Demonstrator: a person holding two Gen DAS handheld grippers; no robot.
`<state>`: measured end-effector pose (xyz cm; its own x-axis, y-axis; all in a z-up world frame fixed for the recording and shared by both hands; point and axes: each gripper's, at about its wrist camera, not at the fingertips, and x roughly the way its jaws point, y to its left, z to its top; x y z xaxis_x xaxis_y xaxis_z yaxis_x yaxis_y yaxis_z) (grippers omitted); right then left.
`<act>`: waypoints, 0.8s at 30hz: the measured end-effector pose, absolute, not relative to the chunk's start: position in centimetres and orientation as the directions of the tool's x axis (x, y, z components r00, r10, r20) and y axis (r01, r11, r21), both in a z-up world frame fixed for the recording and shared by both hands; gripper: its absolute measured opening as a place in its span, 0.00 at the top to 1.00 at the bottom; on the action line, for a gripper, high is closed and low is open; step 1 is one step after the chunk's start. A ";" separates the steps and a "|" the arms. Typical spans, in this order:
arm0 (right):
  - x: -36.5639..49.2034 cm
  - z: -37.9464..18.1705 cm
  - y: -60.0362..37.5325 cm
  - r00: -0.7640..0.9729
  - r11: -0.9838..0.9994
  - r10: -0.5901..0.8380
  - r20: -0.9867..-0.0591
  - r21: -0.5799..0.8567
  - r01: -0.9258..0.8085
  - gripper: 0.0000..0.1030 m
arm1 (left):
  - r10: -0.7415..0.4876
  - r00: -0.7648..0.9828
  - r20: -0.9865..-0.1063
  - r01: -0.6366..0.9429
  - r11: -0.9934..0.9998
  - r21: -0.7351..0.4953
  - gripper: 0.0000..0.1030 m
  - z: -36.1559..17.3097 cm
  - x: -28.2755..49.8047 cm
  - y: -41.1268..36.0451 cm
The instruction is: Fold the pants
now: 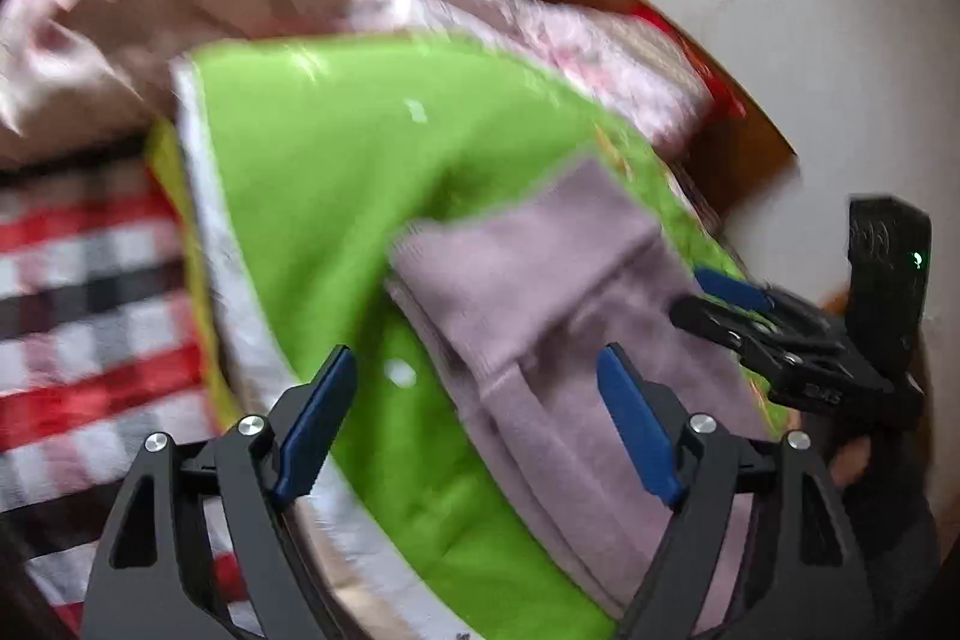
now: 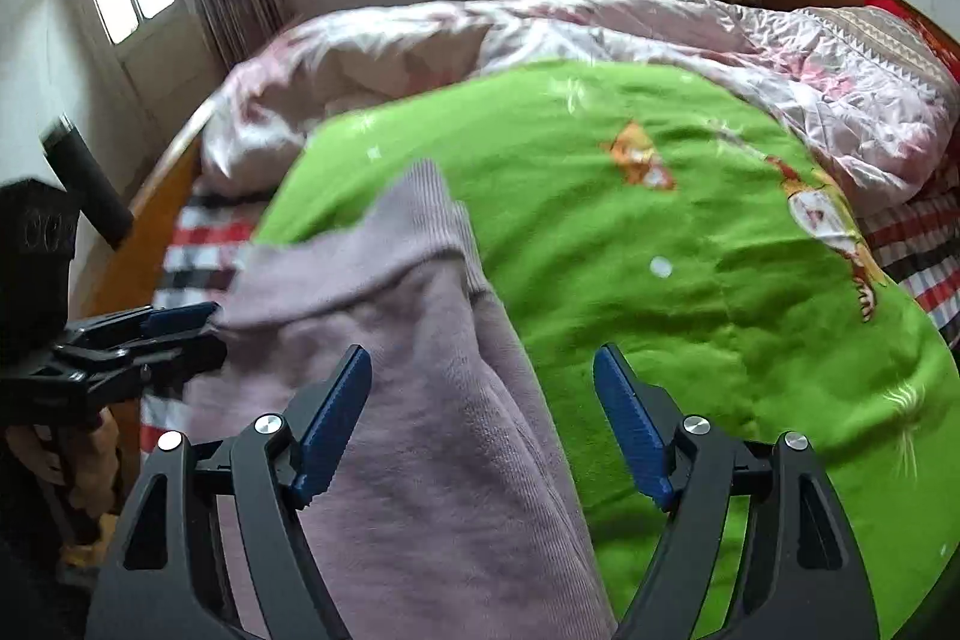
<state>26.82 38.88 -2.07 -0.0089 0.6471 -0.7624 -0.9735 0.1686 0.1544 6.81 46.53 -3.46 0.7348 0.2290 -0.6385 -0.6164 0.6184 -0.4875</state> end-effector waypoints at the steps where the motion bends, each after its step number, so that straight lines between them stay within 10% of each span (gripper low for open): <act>1: 26.7 -1.3 38.5 -0.006 0.164 0.672 -0.740 0.157 -0.974 0.27 | 0.238 0.750 -0.618 -0.605 0.624 -0.495 0.20 -2.7 6.5 46.1; 5: 25.3 -0.3 38.7 -0.070 0.097 0.713 -0.698 0.198 -0.975 0.42 | 0.207 0.809 -0.551 -0.519 0.691 -0.503 0.19 -1.0 7.6 44.3; 11: 26.0 -3.8 39.7 -0.148 0.144 0.615 -0.775 0.295 -0.945 0.58 | 0.119 0.730 -0.673 -0.553 0.682 -0.479 0.13 -4.8 10.3 43.4; 17: 26.2 1.2 33.0 0.034 0.242 0.630 -0.776 0.155 -0.958 0.50 | 0.190 0.720 -0.667 -0.585 0.684 -0.436 0.11 -1.3 7.3 42.9; 24: 18.1 2.5 19.5 0.146 0.242 0.586 -0.797 0.000 -0.970 0.27 | -0.007 0.724 -0.690 -0.326 0.878 -0.351 0.05 -0.2 8.9 34.1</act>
<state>18.12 19.54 2.52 0.1461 0.5861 -0.7970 -0.9702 0.2422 0.0003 8.89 34.09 -0.22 0.7241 -0.0069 -0.6897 -0.3257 0.8780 -0.3507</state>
